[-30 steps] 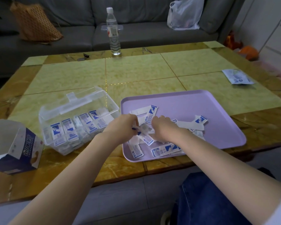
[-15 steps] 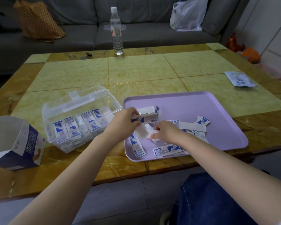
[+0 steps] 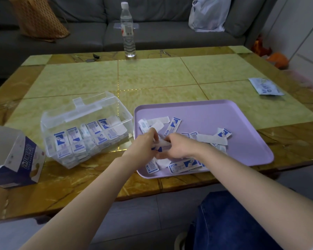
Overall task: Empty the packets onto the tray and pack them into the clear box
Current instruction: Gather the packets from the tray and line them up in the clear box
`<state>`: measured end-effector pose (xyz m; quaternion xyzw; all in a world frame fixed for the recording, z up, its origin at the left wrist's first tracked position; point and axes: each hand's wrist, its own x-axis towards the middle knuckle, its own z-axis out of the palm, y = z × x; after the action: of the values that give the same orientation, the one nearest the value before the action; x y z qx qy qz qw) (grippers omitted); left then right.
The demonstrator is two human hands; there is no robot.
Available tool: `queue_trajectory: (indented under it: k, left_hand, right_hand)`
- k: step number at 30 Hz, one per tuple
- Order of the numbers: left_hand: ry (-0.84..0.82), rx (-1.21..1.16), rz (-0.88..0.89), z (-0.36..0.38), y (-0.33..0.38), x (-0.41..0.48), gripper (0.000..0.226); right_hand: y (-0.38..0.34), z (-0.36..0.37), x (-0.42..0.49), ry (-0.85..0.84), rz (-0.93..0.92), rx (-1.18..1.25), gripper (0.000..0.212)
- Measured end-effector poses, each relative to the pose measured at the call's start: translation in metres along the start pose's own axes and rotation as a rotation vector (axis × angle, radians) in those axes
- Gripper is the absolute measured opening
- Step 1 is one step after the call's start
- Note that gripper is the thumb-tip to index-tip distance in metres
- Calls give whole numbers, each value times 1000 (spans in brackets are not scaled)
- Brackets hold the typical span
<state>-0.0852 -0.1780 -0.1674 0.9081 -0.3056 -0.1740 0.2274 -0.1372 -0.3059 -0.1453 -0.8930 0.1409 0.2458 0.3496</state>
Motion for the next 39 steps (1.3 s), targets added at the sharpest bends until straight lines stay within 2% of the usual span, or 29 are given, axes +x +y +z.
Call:
queue_trajectory:
  k: [3,5,7,9,11,13,15,17,22,25,28,30,32,35,37,39]
  left_hand:
    - [-12,55,48,-1,-2,-1,46]
    - [-15,176,82,-4,-3,-3,50]
    - [12,364,129,-8,-4,-5,44]
    - [59,544,178,-12,-5,-7,39]
    - [86,644,223,-15,-6,-7,34]
    - [54,685,263,-17,-7,-6,31]
    - [-26,666,257,-19,-7,-5,27]
    - [-74,589,212,-22,-7,-3,18]
    - [-73,536,162,-23,-7,3,13]
    - [-48,550,149,-24,-10,6,12]
    - [-84,541,172,-25,-11,6,14]
    - [-162,512,204,-27,-11,3,19]
    - [-257,443,197,-31,-11,-2,35]
    - [-386,394,142,-40,-10,-11,58]
    - [-416,436,149,-41,-9,-14,66]
    - [-382,510,199,-39,-10,-14,65]
  right_hand:
    - [-5,18,9,131,-9,-250,49]
    - [-10,22,8,176,-38,-387,45]
    - [-12,23,8,171,-42,-429,33]
    - [-14,23,8,157,-35,-437,32]
    - [-14,23,8,138,-52,-435,28]
    - [-14,23,9,119,-67,-417,32]
    - [-13,24,9,117,-79,-364,27]
    - [-14,25,7,101,-85,-311,37]
    - [-17,29,3,150,-143,-190,27]
    - [-16,26,-1,188,-157,-206,22]
    - [-14,21,-3,158,-119,-211,27]
    - [-14,20,-3,147,-123,-186,26]
    - [-14,21,-2,157,-114,-170,20]
    - [-13,21,-3,187,-73,-182,23]
    - [-13,21,-6,181,-76,-198,25]
    - [-12,22,-7,179,-77,-196,17]
